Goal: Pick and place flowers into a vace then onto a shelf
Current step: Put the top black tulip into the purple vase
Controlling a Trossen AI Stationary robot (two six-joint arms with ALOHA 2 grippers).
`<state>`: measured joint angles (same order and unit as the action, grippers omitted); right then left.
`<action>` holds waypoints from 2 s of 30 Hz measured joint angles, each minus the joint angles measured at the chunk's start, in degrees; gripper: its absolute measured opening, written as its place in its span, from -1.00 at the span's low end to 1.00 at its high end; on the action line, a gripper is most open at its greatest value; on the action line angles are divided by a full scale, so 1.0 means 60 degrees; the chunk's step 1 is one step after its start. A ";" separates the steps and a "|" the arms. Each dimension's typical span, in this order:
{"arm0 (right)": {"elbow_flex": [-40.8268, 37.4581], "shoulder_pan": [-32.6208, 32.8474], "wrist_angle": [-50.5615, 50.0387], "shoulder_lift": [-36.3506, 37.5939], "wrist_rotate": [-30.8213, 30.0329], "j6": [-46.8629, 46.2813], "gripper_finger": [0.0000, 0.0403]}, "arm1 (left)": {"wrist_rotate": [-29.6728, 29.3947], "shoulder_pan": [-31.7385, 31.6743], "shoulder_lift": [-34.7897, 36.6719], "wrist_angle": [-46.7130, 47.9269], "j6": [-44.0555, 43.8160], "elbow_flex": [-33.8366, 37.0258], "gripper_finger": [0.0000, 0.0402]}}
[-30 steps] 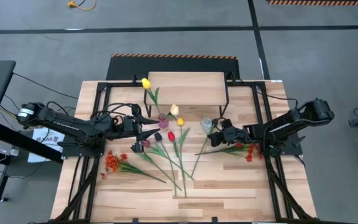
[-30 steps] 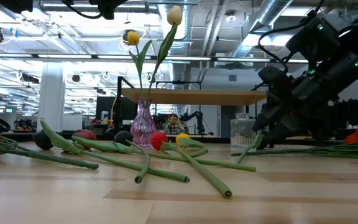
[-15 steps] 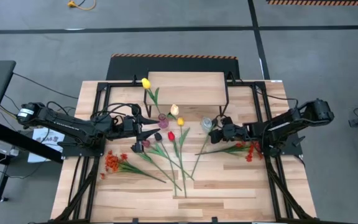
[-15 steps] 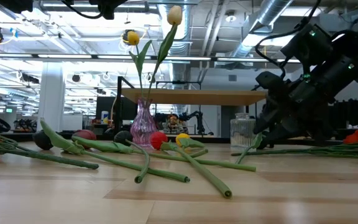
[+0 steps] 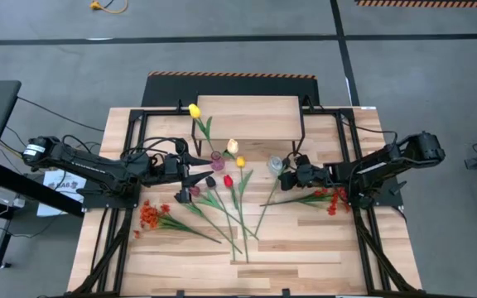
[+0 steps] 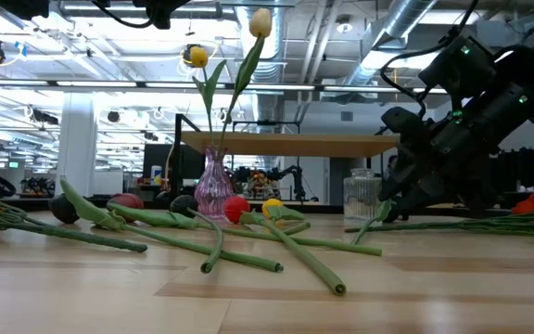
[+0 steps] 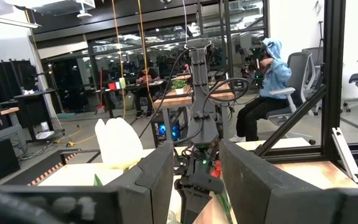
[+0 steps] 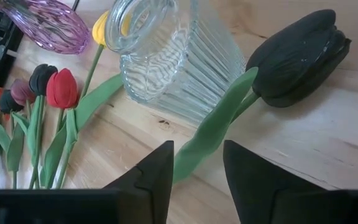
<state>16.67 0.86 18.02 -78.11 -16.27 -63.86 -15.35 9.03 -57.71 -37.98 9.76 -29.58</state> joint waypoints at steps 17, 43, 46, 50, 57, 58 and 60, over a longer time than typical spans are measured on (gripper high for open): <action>0.0000 0.0000 0.0069 0.0000 0.0211 0.0222 -0.27 | 0.0000 -0.0002 0.0000 0.0000 0.0000 0.0000 -0.39; 0.0000 0.0109 0.0073 0.0000 0.0208 -0.0029 -0.22 | -0.0001 -0.0002 0.0000 0.0000 -0.0004 0.0000 -0.39; 0.0040 0.0109 0.0212 -0.0264 0.0209 -0.0053 -0.21 | -0.0001 -0.0002 0.0000 0.0000 -0.0004 0.0000 -0.39; 0.0538 0.0109 0.0291 -0.1278 0.0373 -0.0093 -0.21 | 0.0000 -0.0002 0.0000 0.0006 -0.0004 0.0000 -0.39; 0.1569 0.0144 0.0403 -0.2621 0.0741 0.0368 -0.21 | 0.0000 -0.0002 0.0000 0.0107 -0.0004 0.0000 -0.39; 0.1629 0.0154 0.0357 -0.2639 0.0763 0.0402 -0.21 | -0.0004 -0.0002 0.0000 0.0139 -0.0004 0.0000 -0.39; 0.1696 0.0153 0.0324 -0.2637 0.0844 0.0404 -0.21 | 0.0000 -0.0002 0.0000 0.0168 -0.0004 0.0000 -0.39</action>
<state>26.84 1.78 19.97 -93.93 -11.21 -61.43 -15.35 9.02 -57.71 -36.97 9.74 -29.58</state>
